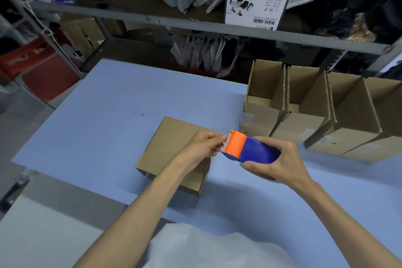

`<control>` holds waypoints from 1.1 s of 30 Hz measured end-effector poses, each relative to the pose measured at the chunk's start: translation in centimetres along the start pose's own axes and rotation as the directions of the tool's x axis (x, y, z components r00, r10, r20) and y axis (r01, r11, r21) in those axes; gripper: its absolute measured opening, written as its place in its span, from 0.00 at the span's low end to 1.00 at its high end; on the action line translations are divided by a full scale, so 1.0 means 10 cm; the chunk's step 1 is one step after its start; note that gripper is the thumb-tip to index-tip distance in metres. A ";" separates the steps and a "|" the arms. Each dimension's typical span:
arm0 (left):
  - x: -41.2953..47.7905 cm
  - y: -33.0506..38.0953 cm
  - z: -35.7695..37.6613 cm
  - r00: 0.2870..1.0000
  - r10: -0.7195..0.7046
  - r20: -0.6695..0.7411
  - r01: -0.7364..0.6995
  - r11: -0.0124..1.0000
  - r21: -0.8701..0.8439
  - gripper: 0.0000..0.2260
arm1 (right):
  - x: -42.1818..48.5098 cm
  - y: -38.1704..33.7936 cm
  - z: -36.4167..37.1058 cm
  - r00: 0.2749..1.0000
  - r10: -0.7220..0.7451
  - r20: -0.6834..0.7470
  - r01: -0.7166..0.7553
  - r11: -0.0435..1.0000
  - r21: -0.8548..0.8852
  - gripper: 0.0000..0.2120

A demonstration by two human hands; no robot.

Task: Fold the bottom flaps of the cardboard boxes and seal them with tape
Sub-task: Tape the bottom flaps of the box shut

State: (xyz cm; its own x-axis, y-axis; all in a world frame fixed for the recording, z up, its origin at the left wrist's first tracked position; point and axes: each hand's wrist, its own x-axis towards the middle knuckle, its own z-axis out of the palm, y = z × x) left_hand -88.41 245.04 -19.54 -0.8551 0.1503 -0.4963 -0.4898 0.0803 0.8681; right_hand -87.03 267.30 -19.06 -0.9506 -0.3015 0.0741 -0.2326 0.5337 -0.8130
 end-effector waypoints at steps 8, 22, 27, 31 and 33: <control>-0.02 0.05 0.00 0.998 -0.039 0.058 0.036 0.998 0.049 0.10 | 0.02 0.02 0.01 1.000 -0.001 0.004 0.001 1.000 0.008 0.30; 0.03 -0.04 -0.03 0.976 0.160 -0.147 -0.087 0.907 0.413 0.07 | 0.11 0.02 0.11 0.999 -0.001 0.045 0.005 0.995 -0.095 0.32; 0.03 -0.01 -0.12 0.993 0.078 -0.094 -0.043 0.943 0.331 0.03 | 0.13 0.01 0.15 0.999 0.018 0.030 -0.016 0.997 -0.077 0.28; 0.00 -0.02 -0.13 0.990 0.103 -0.100 -0.075 0.965 0.250 0.04 | 0.15 -0.02 0.15 0.999 0.008 0.046 -0.004 0.997 -0.079 0.29; 0.00 -0.03 -0.13 0.986 0.109 -0.124 -0.076 0.967 0.244 0.04 | 0.16 -0.03 0.15 0.999 0.006 0.052 -0.002 0.996 -0.092 0.28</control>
State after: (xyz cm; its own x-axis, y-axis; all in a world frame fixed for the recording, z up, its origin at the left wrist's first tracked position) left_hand -88.46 243.70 -19.80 -0.9176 0.0349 -0.3959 -0.3671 0.3070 0.8780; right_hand -88.13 265.49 -19.60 -0.9401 -0.3388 0.0386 -0.2489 0.6045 -0.7567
